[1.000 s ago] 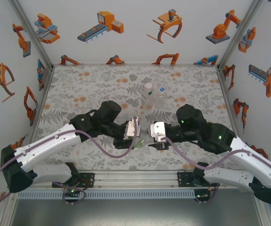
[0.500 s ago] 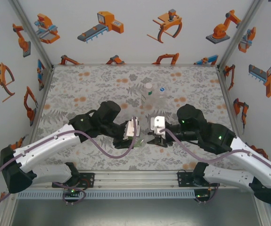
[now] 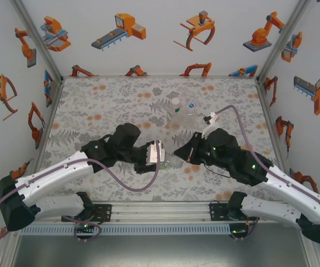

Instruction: Screw on the bottle caps

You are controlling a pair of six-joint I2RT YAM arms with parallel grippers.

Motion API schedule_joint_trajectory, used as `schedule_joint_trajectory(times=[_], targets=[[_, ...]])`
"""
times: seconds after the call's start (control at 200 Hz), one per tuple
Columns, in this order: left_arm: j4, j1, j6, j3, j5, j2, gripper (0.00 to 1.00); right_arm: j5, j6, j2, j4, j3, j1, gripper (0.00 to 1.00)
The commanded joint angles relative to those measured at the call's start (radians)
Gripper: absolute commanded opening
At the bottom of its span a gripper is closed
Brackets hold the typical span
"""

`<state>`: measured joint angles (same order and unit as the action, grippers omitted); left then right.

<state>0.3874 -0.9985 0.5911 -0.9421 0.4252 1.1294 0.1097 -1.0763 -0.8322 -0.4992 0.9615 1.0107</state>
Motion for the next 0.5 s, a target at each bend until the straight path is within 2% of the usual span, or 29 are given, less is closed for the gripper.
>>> schedule_joint_trajectory(times=[0.0,0.03,0.14,0.285,0.496], targets=[[-0.119,0.003,-0.005,-0.007,-0.032,-0.022,0.00,0.039,-0.181,-0.005,-0.009,0.006,0.009,0.00],[-0.111,0.003,-0.002,-0.011,-0.026,-0.019,0.00,0.046,-0.127,-0.004,-0.009,0.016,0.008,0.00],[-0.057,0.003,0.010,-0.034,0.013,-0.007,0.00,0.069,0.110,0.012,0.000,0.051,0.009,0.23],[0.028,0.003,0.016,-0.065,0.078,0.011,0.00,0.016,0.472,0.040,0.007,0.100,0.008,0.34],[0.228,0.003,0.033,-0.153,0.251,0.076,0.00,-0.323,0.999,0.058,-0.043,0.144,0.009,0.41]])
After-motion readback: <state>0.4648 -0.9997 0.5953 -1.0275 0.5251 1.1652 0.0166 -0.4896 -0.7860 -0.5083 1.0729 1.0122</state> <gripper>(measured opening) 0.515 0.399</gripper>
